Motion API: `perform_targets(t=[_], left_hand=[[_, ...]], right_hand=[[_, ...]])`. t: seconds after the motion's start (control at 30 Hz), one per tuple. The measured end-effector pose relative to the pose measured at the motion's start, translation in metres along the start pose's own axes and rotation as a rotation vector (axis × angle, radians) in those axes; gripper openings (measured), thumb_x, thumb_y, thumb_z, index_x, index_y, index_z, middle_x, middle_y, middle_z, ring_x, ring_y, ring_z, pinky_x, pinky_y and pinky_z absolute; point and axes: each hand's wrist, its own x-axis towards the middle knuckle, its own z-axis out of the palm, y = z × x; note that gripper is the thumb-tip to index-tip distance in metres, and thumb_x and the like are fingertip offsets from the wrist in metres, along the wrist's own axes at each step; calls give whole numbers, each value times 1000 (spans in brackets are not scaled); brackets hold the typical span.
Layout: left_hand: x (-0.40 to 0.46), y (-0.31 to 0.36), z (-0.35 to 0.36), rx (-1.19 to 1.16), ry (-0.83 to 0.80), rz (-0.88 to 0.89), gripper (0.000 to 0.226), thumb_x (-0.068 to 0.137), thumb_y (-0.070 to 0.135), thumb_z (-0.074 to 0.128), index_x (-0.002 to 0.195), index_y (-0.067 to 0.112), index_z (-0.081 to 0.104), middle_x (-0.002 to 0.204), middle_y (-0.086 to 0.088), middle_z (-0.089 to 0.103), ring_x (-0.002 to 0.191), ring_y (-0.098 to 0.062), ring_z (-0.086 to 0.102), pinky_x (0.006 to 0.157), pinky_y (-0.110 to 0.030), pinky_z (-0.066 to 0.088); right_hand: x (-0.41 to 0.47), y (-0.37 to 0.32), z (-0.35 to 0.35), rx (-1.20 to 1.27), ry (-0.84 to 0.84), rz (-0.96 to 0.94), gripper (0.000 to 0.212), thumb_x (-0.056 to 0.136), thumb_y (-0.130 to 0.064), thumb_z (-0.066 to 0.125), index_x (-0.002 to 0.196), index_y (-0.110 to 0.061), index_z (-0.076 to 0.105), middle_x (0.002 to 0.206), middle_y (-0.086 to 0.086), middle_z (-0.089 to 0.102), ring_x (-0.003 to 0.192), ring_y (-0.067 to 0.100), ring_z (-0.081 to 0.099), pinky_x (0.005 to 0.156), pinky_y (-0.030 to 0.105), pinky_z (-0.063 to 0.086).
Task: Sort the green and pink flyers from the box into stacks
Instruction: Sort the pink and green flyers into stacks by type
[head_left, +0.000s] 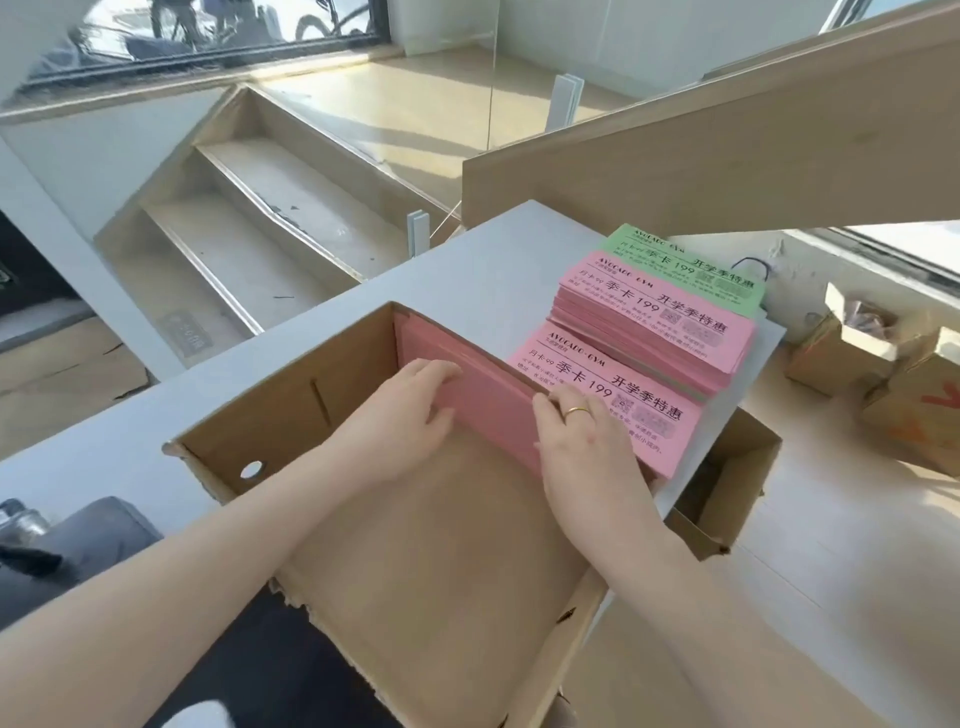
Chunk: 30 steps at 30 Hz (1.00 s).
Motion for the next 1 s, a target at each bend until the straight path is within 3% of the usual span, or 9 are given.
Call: perform_targets(t=[0.13, 0.23, 0.33, 0.43, 0.57, 0.67, 0.73, 0.87, 1.0], left_hand=[[-1, 8, 11, -508, -130, -396, 61, 91, 30, 52, 145, 24, 23, 115, 5, 51, 111, -22, 58, 98, -34, 46], [4, 15, 14, -908, -81, -558, 56, 89, 31, 56, 139, 19, 33, 114, 3, 53, 111, -19, 55, 97, -35, 47], [4, 15, 16, -1271, -54, -725, 51, 89, 32, 58, 134, 15, 40, 136, -6, 44, 121, -29, 50, 95, -44, 47], [0, 6, 21, -1331, -39, -800, 54, 92, 28, 56, 139, 11, 34, 145, -12, 34, 131, -31, 38, 87, -47, 50], [10, -1, 37, -1115, 11, -852, 50, 93, 11, 49, 139, 6, 28, 128, -14, 49, 106, -27, 54, 63, -42, 53], [14, -3, 40, -742, 111, -776, 54, 93, 4, 43, 143, 4, 22, 100, -11, 52, 92, -24, 49, 85, -44, 52], [6, -2, 29, -668, 135, -657, 50, 92, 1, 41, 139, 12, 28, 87, -3, 50, 92, -22, 50, 83, -39, 50], [-30, 10, -8, -651, 133, -348, 45, 92, 2, 40, 130, 28, 40, 109, 8, 61, 101, -14, 60, 82, -33, 50], [-49, 26, -36, -834, 147, -126, 43, 95, 2, 42, 124, 34, 43, 113, 9, 66, 102, -12, 65, 87, -41, 53]], right_hand=[[-8, -10, 3, 0, -39, 113, 50, 62, 5, 75, 109, 0, 59, 104, 15, 60, 92, 32, 59, 72, 39, 50], [-4, -15, -1, 52, -252, 122, 40, 89, -18, 59, 123, -8, 42, 122, 11, 49, 113, 29, 46, 91, 36, 38], [-3, -15, -8, 147, -470, 30, 47, 86, -43, 59, 124, -17, 46, 122, 4, 44, 112, 24, 40, 95, 34, 37], [-5, -13, -12, 202, -565, -76, 46, 80, -54, 61, 117, -26, 56, 131, 0, 35, 122, 20, 30, 101, 34, 30], [-4, -11, -5, 371, -744, -136, 27, 93, -33, 47, 117, -25, 57, 129, -2, 49, 123, 20, 43, 101, 37, 37], [-4, -12, -1, 381, -736, -202, 29, 96, -23, 40, 121, -24, 56, 121, -5, 57, 112, 16, 51, 96, 37, 42], [-2, -10, -6, 475, -567, -165, 27, 96, -20, 43, 117, -21, 60, 119, -6, 60, 110, 12, 55, 95, 34, 44], [4, -6, -24, 680, -179, -36, 28, 93, -11, 52, 120, -16, 58, 121, -7, 56, 108, 1, 47, 97, 10, 32], [2, -6, -39, 935, -189, 208, 38, 95, -20, 50, 133, -21, 45, 128, -11, 53, 115, 3, 50, 101, 25, 38]])
